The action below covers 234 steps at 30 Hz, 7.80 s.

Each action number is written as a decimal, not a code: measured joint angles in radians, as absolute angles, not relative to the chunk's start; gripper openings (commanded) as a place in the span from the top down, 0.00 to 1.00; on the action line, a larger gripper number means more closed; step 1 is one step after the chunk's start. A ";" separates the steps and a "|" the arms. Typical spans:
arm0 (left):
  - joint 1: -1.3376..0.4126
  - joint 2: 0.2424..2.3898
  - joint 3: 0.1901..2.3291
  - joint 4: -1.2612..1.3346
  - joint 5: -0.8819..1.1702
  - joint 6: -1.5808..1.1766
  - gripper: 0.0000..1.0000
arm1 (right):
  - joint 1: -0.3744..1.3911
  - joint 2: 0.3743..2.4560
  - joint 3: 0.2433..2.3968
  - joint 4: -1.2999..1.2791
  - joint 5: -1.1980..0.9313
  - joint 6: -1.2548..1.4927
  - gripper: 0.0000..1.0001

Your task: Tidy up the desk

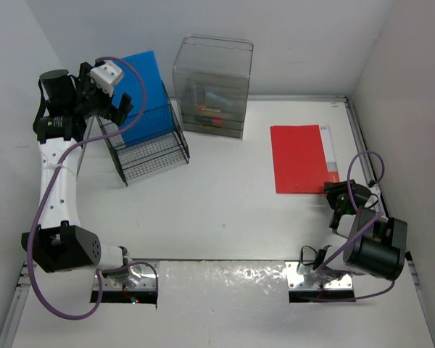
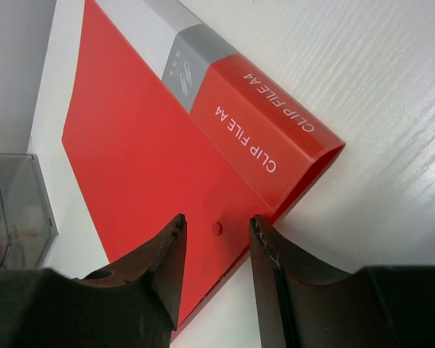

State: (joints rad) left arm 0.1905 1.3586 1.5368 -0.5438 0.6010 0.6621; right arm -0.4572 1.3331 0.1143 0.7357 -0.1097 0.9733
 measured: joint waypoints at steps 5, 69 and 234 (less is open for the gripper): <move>0.191 1.355 1.537 -0.550 0.604 0.672 0.00 | -0.463 1.439 0.115 0.841 -0.143 1.016 0.62; 0.162 1.351 1.536 -0.592 0.661 0.703 0.00 | -0.469 1.728 0.098 1.195 -0.183 1.064 0.93; 0.371 1.576 2.003 -0.311 1.268 0.002 1.00 | -0.074 1.283 0.963 0.083 -0.249 -0.021 0.25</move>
State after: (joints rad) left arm 0.3710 1.5761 2.0029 -0.3115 1.2678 0.0025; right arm -0.0742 1.2827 0.9630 0.0826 -0.2485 -0.0212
